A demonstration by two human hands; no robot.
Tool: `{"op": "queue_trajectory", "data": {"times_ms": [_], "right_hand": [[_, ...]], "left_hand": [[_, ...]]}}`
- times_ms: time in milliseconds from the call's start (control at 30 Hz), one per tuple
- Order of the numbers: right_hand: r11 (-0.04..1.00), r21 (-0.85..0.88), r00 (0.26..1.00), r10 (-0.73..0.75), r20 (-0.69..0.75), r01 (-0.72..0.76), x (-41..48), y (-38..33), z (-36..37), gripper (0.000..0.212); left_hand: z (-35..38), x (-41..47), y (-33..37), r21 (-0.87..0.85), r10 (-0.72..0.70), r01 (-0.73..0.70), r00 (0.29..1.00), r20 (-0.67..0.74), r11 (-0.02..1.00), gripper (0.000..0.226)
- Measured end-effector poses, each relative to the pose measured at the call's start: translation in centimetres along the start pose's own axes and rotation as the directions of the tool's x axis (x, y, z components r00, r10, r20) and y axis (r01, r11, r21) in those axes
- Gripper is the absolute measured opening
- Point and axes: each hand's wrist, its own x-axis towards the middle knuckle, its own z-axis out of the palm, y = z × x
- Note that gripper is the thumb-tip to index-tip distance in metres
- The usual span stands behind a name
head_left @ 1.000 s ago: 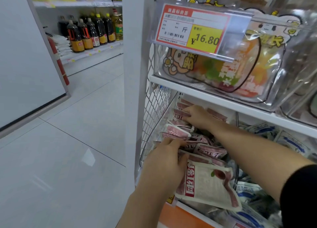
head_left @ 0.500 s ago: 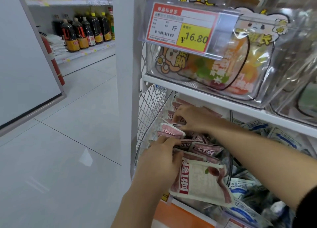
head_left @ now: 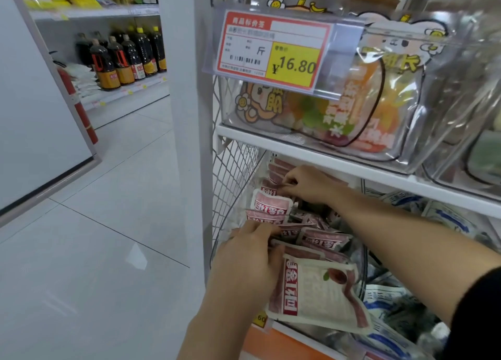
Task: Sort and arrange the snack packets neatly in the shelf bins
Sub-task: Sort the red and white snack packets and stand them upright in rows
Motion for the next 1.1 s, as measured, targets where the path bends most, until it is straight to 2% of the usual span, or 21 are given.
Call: {"op": "queue_trajectory", "data": {"times_ms": [67,133,267,367,467,567,667,733,833,867,933,1033,1100], "right_hand": [[0.999,-0.043,0.999,-0.018,0.036,0.02,-0.3,-0.1,-0.1,0.027],[0.997,-0.008,0.997,-0.074,0.021,0.075,-1.3,-0.5,-0.5,0.038],[0.977,0.2,0.991,-0.054,-0.124,0.078,-4.5,-0.9,-1.9,0.029],[0.989,0.13,0.996,-0.064,-0.055,0.071,-7.2,-0.8,-2.9,0.021],[0.997,-0.071,1.0,0.01,0.009,-0.009,-9.2,0.1,-3.2,0.018],[0.969,-0.201,0.981,0.114,-0.156,-0.144,-9.5,1.2,-3.2,0.022],[0.939,-0.278,0.956,0.128,-0.264,-0.202,-8.6,2.2,-3.3,0.027],[0.941,-0.272,0.962,0.137,-0.236,-0.201,-8.1,2.4,-3.3,0.027],[0.946,-0.268,0.983,0.177,-0.039,-0.181,-7.9,2.2,-3.3,0.037],[0.937,-0.298,0.983,0.182,-0.023,-0.181,-7.9,2.2,-3.2,0.038],[0.925,-0.326,0.981,0.177,-0.082,-0.194,-8.0,2.7,-2.8,0.031],[0.935,-0.26,0.96,0.192,-0.206,-0.243,-8.2,3.3,-2.2,0.011],[0.939,-0.228,0.94,0.186,-0.285,-0.256,-8.7,3.2,-2.1,0.011]], "left_hand": [[0.1,0.0,0.1,0.014,0.003,-0.003,1.0,0.001,1.0,0.031],[0.1,0.0,0.1,-0.003,0.003,-0.003,1.0,0.002,1.0,0.031],[0.0,0.0,0.1,-0.014,0.004,-0.004,1.0,0.017,1.0,0.028],[-0.1,0.0,0.0,-0.019,0.01,-0.009,1.0,0.029,1.0,0.025],[-0.2,0.0,0.1,-0.026,0.024,-0.024,1.0,0.013,0.999,0.024],[-0.2,0.0,0.5,-0.029,0.049,-0.049,0.999,0.002,0.998,0.027],[0.4,0.1,0.8,-0.01,0.06,-0.06,0.998,0.033,0.998,0.029],[0.7,0.1,1.0,0.006,0.065,-0.066,0.997,0.049,0.998,0.03],[0.9,0.3,0.9,-0.005,0.063,-0.063,0.997,0.045,0.998,0.03],[0.9,0.3,0.9,-0.01,0.062,-0.062,0.997,0.041,0.998,0.03],[0.9,0.3,0.8,-0.009,0.062,-0.062,0.997,0.035,0.998,0.03],[1.0,0.2,0.9,-0.001,0.073,-0.073,0.997,0.023,0.997,0.032],[1.1,0.2,0.9,-0.005,0.072,-0.072,0.997,0.017,0.997,0.032]]}}
